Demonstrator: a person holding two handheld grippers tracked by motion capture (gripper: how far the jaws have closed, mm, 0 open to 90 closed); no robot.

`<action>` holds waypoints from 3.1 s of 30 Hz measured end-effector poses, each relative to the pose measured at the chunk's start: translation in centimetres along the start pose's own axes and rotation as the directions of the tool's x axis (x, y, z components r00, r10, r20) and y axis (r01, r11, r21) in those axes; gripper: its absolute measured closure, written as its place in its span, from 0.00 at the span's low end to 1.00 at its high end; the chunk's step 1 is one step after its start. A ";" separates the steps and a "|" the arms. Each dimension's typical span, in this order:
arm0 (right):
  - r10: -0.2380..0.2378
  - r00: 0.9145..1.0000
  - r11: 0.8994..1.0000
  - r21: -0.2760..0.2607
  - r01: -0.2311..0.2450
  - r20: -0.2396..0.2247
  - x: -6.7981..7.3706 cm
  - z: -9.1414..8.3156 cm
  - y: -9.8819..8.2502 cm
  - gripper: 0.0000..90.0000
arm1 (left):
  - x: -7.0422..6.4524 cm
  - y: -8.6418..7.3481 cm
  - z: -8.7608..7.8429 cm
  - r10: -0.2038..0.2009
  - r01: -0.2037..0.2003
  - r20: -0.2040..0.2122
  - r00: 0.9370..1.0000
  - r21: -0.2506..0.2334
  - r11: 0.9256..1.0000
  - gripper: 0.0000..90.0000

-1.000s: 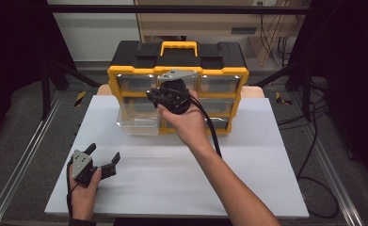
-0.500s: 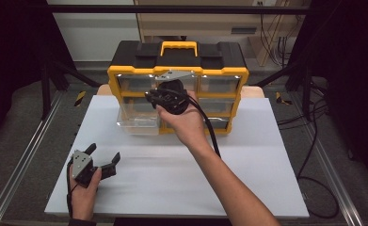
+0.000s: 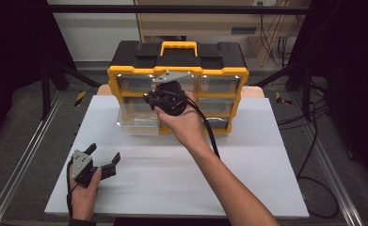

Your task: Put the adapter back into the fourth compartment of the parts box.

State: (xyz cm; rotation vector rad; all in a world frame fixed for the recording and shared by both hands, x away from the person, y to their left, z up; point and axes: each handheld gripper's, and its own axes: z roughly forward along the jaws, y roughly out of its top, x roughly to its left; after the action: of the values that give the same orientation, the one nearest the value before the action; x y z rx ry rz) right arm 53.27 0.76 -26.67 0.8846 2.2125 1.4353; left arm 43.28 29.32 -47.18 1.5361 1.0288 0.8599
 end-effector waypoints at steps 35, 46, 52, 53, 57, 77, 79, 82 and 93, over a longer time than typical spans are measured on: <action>-0.046 0.999 0.995 0.084 0.047 -0.020 0.7 1.8 -0.9 0.85 | 0.1 0.0 -0.1 -0.007 0.006 -0.006 1.000 -0.006 1.000 0.02; -0.053 0.998 0.993 0.105 0.055 -0.029 0.7 2.1 -1.2 0.85 | 0.2 0.1 -0.2 -0.009 0.009 -0.006 1.000 -0.013 1.000 0.02; -0.060 0.998 0.991 0.114 0.064 -0.033 0.8 2.3 -1.3 0.85 | 0.1 0.1 -0.2 -0.009 0.009 -0.004 1.000 -0.014 1.000 0.02; -0.063 0.997 0.991 0.116 0.067 -0.034 0.8 2.3 -1.3 0.85 | 0.1 0.1 -0.2 -0.009 0.009 -0.004 1.000 -0.014 1.000 0.02; -0.070 0.997 0.990 0.124 0.074 -0.033 0.9 2.3 -1.4 0.85 | 0.1 0.1 -0.2 -0.008 0.008 -0.002 1.000 -0.012 1.000 0.02; -0.084 0.996 0.985 0.148 0.088 -0.036 1.1 2.7 -1.6 0.85 | 0.1 0.1 -0.1 -0.005 0.005 -0.001 1.000 -0.008 1.000 0.02; -0.086 0.996 0.984 0.152 0.091 -0.036 1.1 2.8 -1.7 0.85 | 0.1 0.1 -0.1 -0.005 0.005 -0.001 1.000 -0.009 1.000 0.02; -0.091 0.995 0.983 0.155 0.095 -0.032 1.1 2.8 -1.7 0.84 | 0.1 0.1 -0.1 -0.006 0.006 0.000 1.000 -0.010 1.000 0.02; -0.091 0.995 0.982 0.161 0.095 -0.028 1.1 3.0 -1.7 0.83 | 0.1 0.1 -0.1 -0.005 0.005 0.000 1.000 -0.008 1.000 0.02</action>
State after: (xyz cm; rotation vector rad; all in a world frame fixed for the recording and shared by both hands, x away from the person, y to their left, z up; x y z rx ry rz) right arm 53.74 3.04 -29.45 0.8084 2.3801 1.2410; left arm 43.22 29.47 -47.06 1.5264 1.0276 0.8600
